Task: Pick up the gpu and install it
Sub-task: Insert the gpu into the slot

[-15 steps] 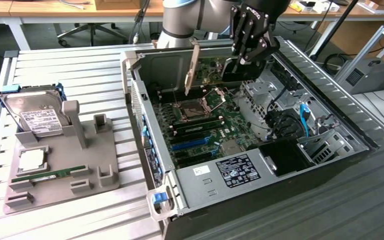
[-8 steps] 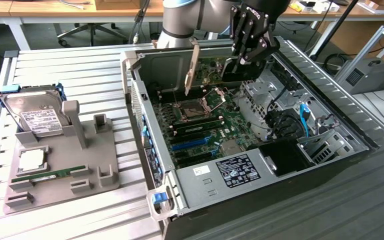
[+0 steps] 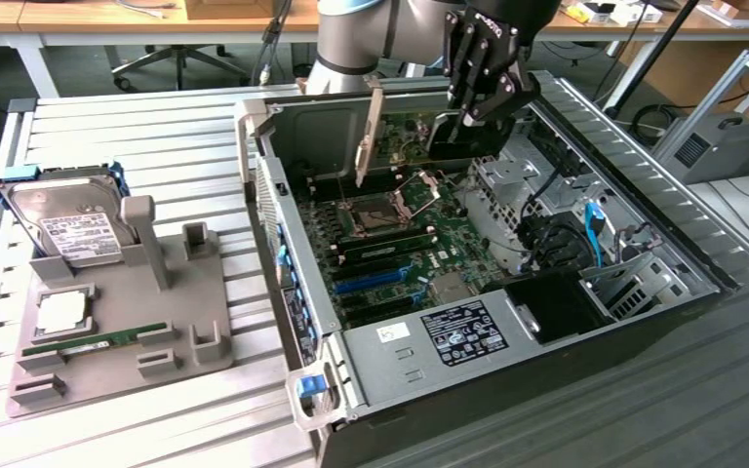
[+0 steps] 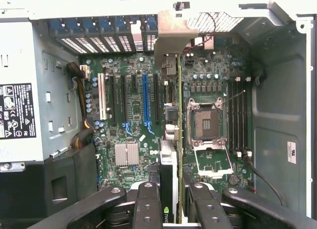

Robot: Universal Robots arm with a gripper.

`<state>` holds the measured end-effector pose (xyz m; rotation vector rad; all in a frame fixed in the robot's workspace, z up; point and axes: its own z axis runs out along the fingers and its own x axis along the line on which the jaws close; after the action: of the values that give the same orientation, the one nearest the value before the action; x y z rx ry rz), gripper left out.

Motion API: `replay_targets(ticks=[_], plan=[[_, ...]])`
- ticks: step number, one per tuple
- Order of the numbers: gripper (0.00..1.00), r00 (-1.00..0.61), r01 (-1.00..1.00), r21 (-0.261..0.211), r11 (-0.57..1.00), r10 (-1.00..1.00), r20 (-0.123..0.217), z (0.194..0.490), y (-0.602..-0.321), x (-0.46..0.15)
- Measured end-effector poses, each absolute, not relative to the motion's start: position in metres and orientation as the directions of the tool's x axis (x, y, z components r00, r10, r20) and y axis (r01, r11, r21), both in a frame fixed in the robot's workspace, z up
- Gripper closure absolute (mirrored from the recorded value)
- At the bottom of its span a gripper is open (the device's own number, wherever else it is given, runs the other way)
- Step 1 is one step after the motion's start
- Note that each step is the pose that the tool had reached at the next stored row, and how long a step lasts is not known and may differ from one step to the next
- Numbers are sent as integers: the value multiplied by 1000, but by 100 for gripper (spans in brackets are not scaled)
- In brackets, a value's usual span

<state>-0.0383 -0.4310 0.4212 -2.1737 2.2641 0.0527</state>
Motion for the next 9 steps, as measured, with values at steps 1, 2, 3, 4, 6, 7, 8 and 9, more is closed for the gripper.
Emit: replay_targets(ticks=[1,2,3,4,6,7,8,9], plan=[[73,-41,-999,23,40,-999,-25,421,-431,-38],[73,-41,-999,22,40,-999,-25,421,-431,-38],[73,-41,-999,23,40,-999,-25,421,-431,-38],[73,-41,-999,23,40,-999,-25,421,-431,-38],[73,-41,-999,23,40,-999,-25,421,-431,-38],[73,-41,-999,23,40,-999,-25,421,-431,-38],[73,-41,-999,23,40,-999,-25,420,-431,-38],[73,-41,-999,23,40,-999,-25,419,-431,-38]])
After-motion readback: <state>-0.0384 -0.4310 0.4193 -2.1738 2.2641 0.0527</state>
